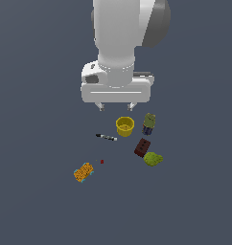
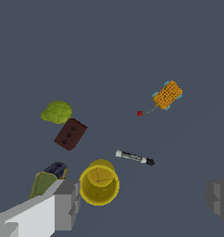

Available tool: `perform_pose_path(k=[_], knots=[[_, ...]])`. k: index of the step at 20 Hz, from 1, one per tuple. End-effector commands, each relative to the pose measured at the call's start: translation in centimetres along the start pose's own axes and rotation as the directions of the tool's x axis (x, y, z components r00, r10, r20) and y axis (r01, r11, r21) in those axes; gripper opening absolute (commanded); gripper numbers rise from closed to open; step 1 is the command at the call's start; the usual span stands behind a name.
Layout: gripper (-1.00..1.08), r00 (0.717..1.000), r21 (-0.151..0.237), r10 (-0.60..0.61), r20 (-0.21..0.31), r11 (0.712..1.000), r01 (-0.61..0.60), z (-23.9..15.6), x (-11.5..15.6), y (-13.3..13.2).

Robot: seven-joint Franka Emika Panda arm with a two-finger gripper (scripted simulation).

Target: Pick up a designated object from a clutter of objects.

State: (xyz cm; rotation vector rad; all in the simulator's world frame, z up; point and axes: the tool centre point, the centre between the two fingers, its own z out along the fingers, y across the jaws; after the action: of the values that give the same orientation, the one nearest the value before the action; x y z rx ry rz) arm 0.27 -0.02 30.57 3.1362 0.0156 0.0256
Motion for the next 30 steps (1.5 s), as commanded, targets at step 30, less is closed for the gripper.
perform_pose_path(k=[30], knots=[[1.00, 0.801, -0.025, -0.597, 0.038, 0.801, 0.598, 13.3, -1.7, 4.1]])
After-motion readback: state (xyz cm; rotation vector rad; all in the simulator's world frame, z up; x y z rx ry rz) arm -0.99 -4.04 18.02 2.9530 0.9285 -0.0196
